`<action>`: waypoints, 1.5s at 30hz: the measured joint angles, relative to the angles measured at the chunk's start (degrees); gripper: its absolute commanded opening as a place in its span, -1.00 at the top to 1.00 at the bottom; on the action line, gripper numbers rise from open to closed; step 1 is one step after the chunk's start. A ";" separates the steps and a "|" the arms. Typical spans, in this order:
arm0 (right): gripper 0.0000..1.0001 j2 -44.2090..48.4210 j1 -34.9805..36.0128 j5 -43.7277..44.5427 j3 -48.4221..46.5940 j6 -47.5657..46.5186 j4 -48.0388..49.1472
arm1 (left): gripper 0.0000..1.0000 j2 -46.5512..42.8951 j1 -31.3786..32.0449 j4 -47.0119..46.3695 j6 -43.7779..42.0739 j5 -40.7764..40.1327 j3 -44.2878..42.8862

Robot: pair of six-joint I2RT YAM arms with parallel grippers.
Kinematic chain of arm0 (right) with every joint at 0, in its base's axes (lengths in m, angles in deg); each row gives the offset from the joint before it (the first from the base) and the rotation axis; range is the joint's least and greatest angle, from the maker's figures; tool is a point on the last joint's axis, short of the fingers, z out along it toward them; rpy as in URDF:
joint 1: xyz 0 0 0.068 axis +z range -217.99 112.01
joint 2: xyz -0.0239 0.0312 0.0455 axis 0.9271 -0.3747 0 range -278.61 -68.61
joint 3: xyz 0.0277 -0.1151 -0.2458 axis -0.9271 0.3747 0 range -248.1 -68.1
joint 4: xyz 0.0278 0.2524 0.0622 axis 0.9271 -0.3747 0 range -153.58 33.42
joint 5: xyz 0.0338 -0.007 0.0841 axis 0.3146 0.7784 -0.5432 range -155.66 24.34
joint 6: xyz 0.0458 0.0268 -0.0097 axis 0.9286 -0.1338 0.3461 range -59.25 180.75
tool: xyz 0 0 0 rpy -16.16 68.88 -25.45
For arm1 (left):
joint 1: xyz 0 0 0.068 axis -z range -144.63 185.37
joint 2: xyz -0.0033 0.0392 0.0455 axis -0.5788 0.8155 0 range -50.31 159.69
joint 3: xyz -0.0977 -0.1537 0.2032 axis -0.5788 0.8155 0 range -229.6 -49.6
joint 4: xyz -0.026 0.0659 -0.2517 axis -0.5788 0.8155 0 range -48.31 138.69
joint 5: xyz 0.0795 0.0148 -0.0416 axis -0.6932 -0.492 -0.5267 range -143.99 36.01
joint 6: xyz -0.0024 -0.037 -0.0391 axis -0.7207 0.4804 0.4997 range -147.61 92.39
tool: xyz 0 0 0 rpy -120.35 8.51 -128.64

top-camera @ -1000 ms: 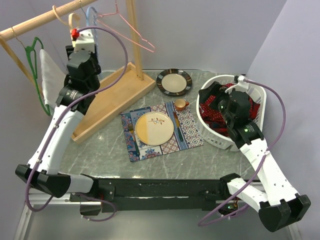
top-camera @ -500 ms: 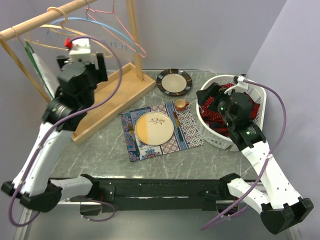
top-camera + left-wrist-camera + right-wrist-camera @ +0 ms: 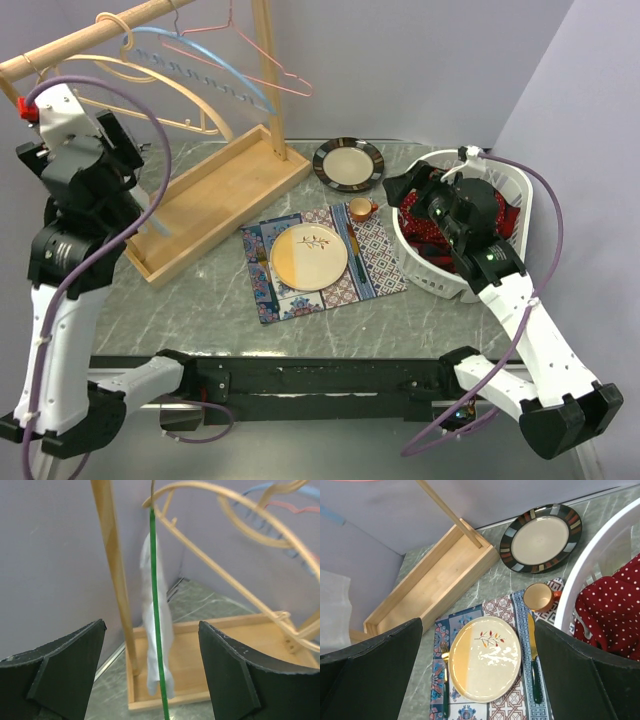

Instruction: Remove the skirt from the hanger

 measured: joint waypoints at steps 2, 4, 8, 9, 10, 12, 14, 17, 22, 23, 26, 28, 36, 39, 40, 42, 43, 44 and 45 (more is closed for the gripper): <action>-1.00 -0.63 0.00 -0.22 -0.20 -0.13 0.00 | -0.56 0.90 -1.60 1.55 1.44 0.15 0.94; -1.00 -0.92 0.00 -0.55 -0.20 -0.11 -0.02 | -0.49 1.92 -2.73 2.64 2.43 0.66 2.60; -1.00 -0.81 0.00 -0.81 -0.20 -0.13 0.15 | -0.20 2.78 -4.81 3.93 3.85 1.42 7.15; -1.00 -0.79 0.00 -0.76 -0.20 -0.13 0.17 | -0.12 2.78 -5.38 4.31 4.04 1.60 8.24; -1.00 -0.79 0.00 -0.70 -0.20 -0.13 0.15 | -0.07 2.78 -5.79 4.76 4.11 1.64 9.05; -1.00 -0.79 0.00 -0.55 -0.17 -0.15 0.15 | 0.04 2.78 -6.34 5.40 4.46 1.66 9.53; -1.00 -0.79 0.00 -0.55 -0.17 -0.15 0.15 | 0.11 2.62 -6.43 5.35 4.66 1.64 9.51; -1.00 -0.79 0.00 -0.57 -0.17 -0.15 0.15 | 0.21 2.19 -6.47 5.35 4.70 1.64 9.49; -1.00 -0.74 0.00 -0.61 0.00 -0.15 0.15 | 0.26 1.92 -6.47 5.35 4.90 0.92 9.49; -1.00 -0.70 0.00 -0.68 0.07 -0.15 0.15 | 0.26 1.92 -6.47 5.38 4.92 0.81 9.44; -1.00 -0.44 0.02 -0.76 0.24 -0.15 0.13 | 0.42 1.97 -6.47 5.51 4.87 0.07 9.11; -1.00 -0.24 0.11 -0.74 0.26 -0.15 0.15 | 0.51 2.01 -6.47 5.57 4.87 -0.15 8.44; -1.00 0.04 0.76 -0.79 0.33 -0.13 0.15 | 0.98 2.91 -6.47 5.92 4.76 1.42 4.44; -1.00 0.20 1.09 -0.76 0.35 -0.13 0.15 | 0.98 3.45 -6.47 5.95 4.46 1.97 3.30; -1.00 0.31 1.14 -0.76 0.37 -0.13 0.15 | 0.98 3.52 -6.47 5.97 4.42 2.14 3.23; -1.00 0.39 1.22 -0.74 0.37 -0.13 0.15 | 0.98 3.56 -6.47 5.99 4.39 2.56 3.21; -1.00 0.42 1.29 -0.72 0.37 -0.15 0.15 | 0.98 3.56 -6.47 5.99 4.39 2.62 3.21; -1.00 0.42 1.38 -0.70 0.37 -0.17 0.15 | 0.98 3.58 -6.47 6.03 4.39 2.62 3.17; -1.00 0.42 1.46 -0.68 0.37 -0.22 0.15 | 0.95 3.61 -6.47 6.19 4.44 2.54 3.02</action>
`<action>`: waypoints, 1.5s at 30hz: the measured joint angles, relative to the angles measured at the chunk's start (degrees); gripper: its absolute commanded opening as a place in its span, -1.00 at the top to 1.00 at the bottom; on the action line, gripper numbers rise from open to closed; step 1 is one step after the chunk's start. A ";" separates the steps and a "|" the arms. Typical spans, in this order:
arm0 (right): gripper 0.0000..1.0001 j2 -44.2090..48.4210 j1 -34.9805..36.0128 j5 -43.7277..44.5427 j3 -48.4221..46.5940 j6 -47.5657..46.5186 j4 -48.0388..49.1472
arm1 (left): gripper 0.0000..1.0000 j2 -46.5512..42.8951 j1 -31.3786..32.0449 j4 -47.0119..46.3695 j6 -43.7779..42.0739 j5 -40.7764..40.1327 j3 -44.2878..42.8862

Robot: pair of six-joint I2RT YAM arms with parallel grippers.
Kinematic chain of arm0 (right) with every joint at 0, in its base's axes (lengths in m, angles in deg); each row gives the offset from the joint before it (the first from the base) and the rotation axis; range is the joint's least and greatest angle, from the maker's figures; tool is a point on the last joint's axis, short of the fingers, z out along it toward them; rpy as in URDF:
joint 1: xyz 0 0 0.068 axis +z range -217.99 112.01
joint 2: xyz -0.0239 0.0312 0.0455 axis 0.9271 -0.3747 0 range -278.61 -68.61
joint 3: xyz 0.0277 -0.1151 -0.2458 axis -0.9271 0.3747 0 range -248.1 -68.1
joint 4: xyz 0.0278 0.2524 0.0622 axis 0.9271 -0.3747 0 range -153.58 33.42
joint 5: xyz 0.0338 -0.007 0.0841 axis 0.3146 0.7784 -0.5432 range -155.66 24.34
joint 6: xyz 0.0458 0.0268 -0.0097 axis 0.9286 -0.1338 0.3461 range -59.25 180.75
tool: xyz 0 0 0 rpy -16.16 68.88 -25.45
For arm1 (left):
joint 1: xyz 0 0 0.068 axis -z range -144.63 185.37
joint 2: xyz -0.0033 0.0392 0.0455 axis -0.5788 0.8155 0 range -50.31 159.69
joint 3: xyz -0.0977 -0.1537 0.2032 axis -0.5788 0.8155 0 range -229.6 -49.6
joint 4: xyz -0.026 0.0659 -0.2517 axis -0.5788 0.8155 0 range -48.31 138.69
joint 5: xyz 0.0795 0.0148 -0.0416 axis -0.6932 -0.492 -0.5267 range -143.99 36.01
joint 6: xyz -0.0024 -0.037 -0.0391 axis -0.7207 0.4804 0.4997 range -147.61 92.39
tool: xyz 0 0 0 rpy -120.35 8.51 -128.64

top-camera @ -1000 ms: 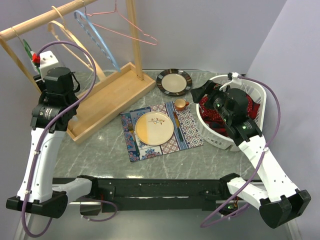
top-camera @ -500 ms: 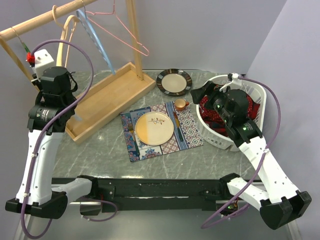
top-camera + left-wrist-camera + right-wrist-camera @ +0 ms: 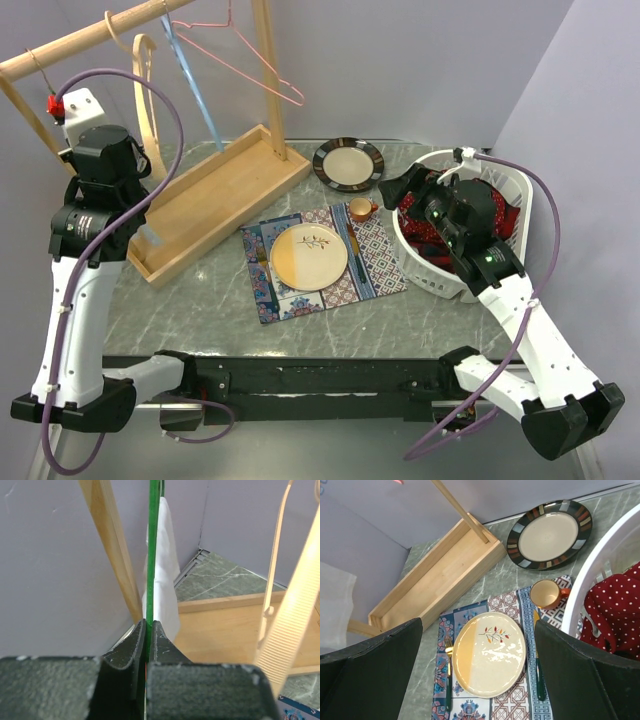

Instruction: Remove the skirt from the hanger

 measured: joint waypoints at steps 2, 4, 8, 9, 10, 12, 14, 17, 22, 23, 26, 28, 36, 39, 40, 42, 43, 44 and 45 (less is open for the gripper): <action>-1.00 0.02 0.09 0.13 0.00 -0.13 0.00 | 0.64 0.00 0.00 0.09 0.09 -0.07 -0.15; -1.00 0.09 0.15 0.15 0.00 -0.13 -0.02 | 0.48 -0.07 0.00 0.07 0.35 -0.11 -0.11; -1.00 0.57 0.26 0.17 0.00 -0.17 -0.02 | 0.44 -1.03 0.00 -1.20 0.55 -0.72 1.99; -1.00 0.70 0.28 0.20 0.02 -0.17 -0.02 | 0.46 -1.22 0.00 -1.27 0.57 -0.90 2.54; -1.00 0.85 0.31 0.20 0.04 -0.22 -0.02 | 0.48 -1.40 0.00 -1.31 0.57 -1.18 3.28; -1.00 1.07 0.37 0.35 0.07 -0.35 0.00 | 0.52 -1.44 0.00 -1.22 0.66 -1.62 4.17; -1.00 1.14 0.39 0.46 0.07 -0.37 -0.02 | 0.71 -1.27 0.00 -1.22 0.70 -1.66 4.90; -1.00 1.14 0.39 0.61 0.11 -0.42 0.00 | 0.98 -1.14 0.00 -1.27 0.74 -1.46 5.27; -1.00 1.14 0.42 0.61 0.17 -0.61 -0.02 | 0.98 -1.01 -0.04 -1.11 0.87 -1.31 4.85; -1.00 1.20 0.42 0.63 0.17 -0.74 -0.02 | 0.98 -0.83 -0.04 -0.98 0.83 -1.07 4.33; -1.00 1.57 0.42 0.98 0.50 -0.79 -0.02 | 0.98 -0.11 -0.04 -0.35 0.35 -0.31 2.45; -1.00 1.81 0.42 1.03 0.83 -0.79 -0.02 | 0.98 0.42 -0.07 -0.11 -0.04 0.70 0.66; -1.00 1.81 0.42 1.16 0.85 -0.96 -0.11 | 0.98 0.92 -0.04 1.03 -2.03 7.74 -5.79; -1.00 1.81 0.59 1.40 0.85 -1.01 -0.20 | 0.98 0.52 -0.04 0.94 -2.23 9.25 -6.14; -1.00 1.81 0.72 1.46 0.85 -1.03 -0.26 | 0.98 0.37 -0.04 0.92 -2.23 9.64 -6.14; -1.00 1.77 0.85 1.53 0.83 -1.16 -0.31 | 0.98 -0.11 -0.07 0.90 -2.25 10.60 -6.14; -1.00 1.77 0.94 1.64 0.81 -1.20 -0.35 | 0.98 -0.46 -0.07 0.87 -2.25 11.04 -6.12; -1.00 1.75 0.96 1.68 0.81 -1.20 -0.42 | 0.98 -0.96 -0.07 0.79 -2.43 11.67 -6.01; -1.00 1.70 1.07 1.75 0.76 -1.22 -0.52 | 0.98 -1.57 -0.07 0.48 -2.58 12.22 -5.75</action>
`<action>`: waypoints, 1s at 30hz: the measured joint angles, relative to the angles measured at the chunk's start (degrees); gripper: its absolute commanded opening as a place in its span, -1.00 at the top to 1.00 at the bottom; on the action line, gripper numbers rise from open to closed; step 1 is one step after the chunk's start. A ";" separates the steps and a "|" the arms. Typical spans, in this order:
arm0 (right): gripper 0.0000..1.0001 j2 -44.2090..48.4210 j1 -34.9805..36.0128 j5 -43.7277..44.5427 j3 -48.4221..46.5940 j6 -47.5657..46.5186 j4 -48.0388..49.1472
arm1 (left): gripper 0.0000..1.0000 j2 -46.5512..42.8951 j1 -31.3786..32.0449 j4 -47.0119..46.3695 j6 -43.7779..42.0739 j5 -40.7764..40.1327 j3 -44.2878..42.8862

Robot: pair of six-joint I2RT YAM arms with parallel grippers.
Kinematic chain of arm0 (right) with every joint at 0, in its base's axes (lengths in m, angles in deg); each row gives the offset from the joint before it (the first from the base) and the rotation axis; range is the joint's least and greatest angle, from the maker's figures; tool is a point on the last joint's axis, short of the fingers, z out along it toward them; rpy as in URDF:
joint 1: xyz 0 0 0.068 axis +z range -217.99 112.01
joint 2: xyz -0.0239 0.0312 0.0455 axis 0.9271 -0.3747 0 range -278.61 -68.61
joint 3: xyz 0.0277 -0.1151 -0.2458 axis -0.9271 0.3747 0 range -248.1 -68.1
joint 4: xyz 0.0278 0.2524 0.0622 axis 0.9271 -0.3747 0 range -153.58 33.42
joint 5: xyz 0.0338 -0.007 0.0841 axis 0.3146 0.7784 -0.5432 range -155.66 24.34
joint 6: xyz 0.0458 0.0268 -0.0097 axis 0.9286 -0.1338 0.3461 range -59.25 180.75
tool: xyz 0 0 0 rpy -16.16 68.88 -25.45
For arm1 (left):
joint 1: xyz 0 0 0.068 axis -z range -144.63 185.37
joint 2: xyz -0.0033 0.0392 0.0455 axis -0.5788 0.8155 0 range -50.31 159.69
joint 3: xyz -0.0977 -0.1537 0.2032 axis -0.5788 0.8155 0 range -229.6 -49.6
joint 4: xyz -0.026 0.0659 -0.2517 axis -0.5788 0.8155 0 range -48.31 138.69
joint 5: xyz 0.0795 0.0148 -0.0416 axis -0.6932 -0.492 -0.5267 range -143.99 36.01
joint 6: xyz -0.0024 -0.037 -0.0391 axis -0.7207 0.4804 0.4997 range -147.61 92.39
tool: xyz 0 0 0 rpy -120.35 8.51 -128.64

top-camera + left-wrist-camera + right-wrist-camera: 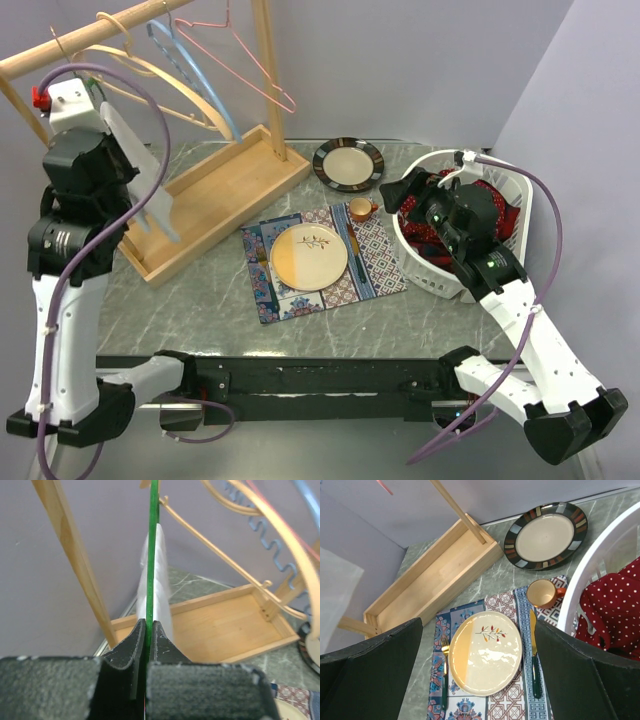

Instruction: Remove the skirt from the hanger

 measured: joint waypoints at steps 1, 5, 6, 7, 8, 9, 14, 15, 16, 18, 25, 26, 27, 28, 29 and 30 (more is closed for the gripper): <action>-1.00 -0.04 0.11 0.07 -0.07 0.00 -0.15 | 0.98 -1.33 0.00 -1.11 -0.26 1.22 1.03; -1.00 -0.31 1.05 0.81 -0.35 -0.02 -0.76 | 0.98 -6.38 0.00 -5.46 -1.75 5.03 5.20; -1.00 -0.33 1.31 1.01 -0.46 -0.04 -1.05 | 0.98 -7.39 0.00 -6.34 -2.10 6.01 5.75; -1.00 -0.33 1.62 1.18 -0.57 -0.09 -1.38 | 0.98 -8.13 0.00 -7.04 -2.40 6.95 5.90; -1.00 -0.33 1.84 1.29 -0.76 -0.15 -1.66 | 0.98 -8.48 0.00 -7.76 -2.58 7.65 5.90; -1.00 -0.33 2.12 1.46 -1.01 -0.20 -1.95 | 0.98 -8.81 0.00 -8.48 -2.73 8.35 5.81; -1.00 -0.02 2.99 2.01 -1.20 -0.50 -2.29 | 0.99 -8.59 0.00 -8.79 -3.02 10.82 4.24; -1.00 0.02 3.10 1.77 -1.20 -0.63 -2.36 | 0.98 -8.52 0.00 -8.41 -2.95 11.02 4.07; -1.00 0.07 3.26 1.33 -1.20 -0.68 -2.40 | 0.98 -8.50 0.00 -7.93 -2.73 11.32 3.89; -1.00 0.17 3.76 -0.13 -1.22 -0.83 -2.51 | 0.98 -8.52 0.00 -6.71 -1.97 11.72 3.80; -1.00 2.51 14.93 -5.38 -1.22 1.22 0.33 | 0.98 -13.38 0.00 0.20 0.70 13.81 4.09; -1.00 2.75 17.88 -5.49 -1.22 1.86 1.70 | 0.98 -14.32 0.00 0.90 1.09 14.08 4.07; -1.00 2.56 20.68 -5.62 -1.25 2.34 3.37 | 0.98 -15.34 0.00 1.81 1.49 14.47 3.96; -1.00 2.12 23.43 -5.70 -1.33 2.71 4.85 | 0.98 -16.33 0.00 2.58 1.73 14.86 3.58; -1.00 1.42 26.29 -5.51 -1.73 3.13 6.01 | 0.99 -17.38 0.00 3.26 2.10 15.30 3.06; -1.00 -0.13 29.03 -5.33 -2.36 3.37 7.37 | 0.99 -18.16 0.00 3.72 2.62 15.85 2.62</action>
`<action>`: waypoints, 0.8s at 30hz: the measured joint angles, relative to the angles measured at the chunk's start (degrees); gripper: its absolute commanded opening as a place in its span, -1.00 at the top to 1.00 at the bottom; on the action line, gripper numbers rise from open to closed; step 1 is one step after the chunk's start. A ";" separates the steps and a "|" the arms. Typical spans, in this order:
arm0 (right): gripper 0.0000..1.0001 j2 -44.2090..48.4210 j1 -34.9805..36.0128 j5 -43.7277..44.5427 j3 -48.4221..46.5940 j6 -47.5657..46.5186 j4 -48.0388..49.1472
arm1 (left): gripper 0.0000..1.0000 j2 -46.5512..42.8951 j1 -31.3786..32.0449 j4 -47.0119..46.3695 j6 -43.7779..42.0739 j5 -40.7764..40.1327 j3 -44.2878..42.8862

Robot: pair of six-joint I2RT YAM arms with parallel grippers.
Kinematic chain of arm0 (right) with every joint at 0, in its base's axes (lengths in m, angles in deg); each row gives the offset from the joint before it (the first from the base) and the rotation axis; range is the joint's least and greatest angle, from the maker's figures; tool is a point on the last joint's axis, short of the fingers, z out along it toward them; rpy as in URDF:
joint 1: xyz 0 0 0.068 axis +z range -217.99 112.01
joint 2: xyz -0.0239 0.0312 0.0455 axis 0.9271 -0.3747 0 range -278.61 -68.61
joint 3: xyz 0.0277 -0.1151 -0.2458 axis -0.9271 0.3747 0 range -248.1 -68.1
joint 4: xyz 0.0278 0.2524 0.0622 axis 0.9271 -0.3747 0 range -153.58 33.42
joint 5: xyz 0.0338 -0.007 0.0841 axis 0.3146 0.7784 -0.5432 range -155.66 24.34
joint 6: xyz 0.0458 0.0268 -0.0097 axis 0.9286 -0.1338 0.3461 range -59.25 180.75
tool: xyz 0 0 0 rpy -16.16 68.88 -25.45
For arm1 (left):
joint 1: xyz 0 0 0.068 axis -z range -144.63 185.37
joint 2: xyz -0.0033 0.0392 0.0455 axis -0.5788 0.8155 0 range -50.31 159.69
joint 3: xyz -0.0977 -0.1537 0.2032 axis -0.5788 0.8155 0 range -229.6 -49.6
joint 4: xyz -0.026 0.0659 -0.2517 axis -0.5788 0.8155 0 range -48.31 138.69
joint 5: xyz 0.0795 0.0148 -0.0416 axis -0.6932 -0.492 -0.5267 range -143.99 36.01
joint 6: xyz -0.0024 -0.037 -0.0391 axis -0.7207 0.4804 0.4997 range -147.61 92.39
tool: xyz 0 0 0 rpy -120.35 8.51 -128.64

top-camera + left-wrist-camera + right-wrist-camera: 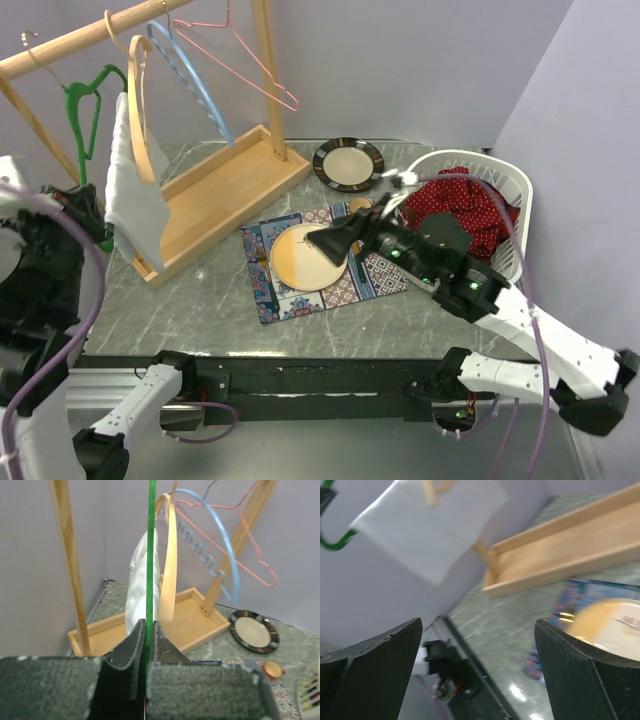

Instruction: Remove the skirt from the hanger

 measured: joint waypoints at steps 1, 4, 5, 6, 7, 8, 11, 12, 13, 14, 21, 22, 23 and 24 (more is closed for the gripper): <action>-1.00 -1.40 1.84 0.11 -0.72 -0.02 1.14 | 0.98 -0.52 0.00 0.42 0.28 0.37 -0.35; -1.00 -8.79 9.07 1.05 -5.01 -0.26 5.62 | 0.98 -1.64 0.00 2.43 1.97 2.14 -2.10; -1.00 -11.67 11.34 1.31 -6.47 -0.52 7.17 | 0.98 -1.79 0.00 3.19 2.49 2.75 -2.64; -1.00 -14.40 13.40 1.42 -7.56 -0.90 9.03 | 0.98 -1.88 0.00 3.78 3.15 3.48 -3.06; -1.00 -16.87 14.88 1.53 -8.39 -1.42 10.78 | 0.98 -1.95 0.00 4.83 3.76 4.85 -3.58; -1.00 -19.06 16.28 1.51 -9.25 -2.14 11.69 | 0.98 -1.99 0.00 5.42 4.31 5.95 -3.87; -1.00 -26.49 20.11 0.96 -13.16 -4.59 15.04 | 0.98 -2.78 -0.04 7.65 5.99 9.79 -4.20; -1.00 -29.09 21.49 1.07 -14.84 -5.29 15.69 | 0.98 -3.15 -0.04 8.39 6.27 10.84 -4.22; -1.00 -31.06 22.49 1.51 -16.46 -6.03 16.09 | 0.98 -3.52 -0.04 9.22 6.58 11.96 -4.42; -1.00 -33.27 23.50 2.14 -18.25 -6.78 16.44 | 0.98 -3.76 -0.04 10.03 6.82 12.94 -4.85; -1.00 -44.41 29.42 10.91 -30.18 -13.00 17.09 | 0.98 -6.08 -0.04 11.80 8.15 17.33 -6.54; -0.92 -45.51 30.05 12.66 -31.54 -13.79 17.07 | 0.98 -6.32 -0.04 11.82 8.33 17.94 -6.54; -0.86 -46.51 30.67 14.56 -32.70 -14.45 16.92 | 0.98 -6.45 -0.04 11.82 8.44 18.40 -6.54; -0.79 -47.34 31.21 16.35 -33.83 -15.15 16.63 | 0.98 -6.49 -0.04 11.82 8.52 18.67 -6.54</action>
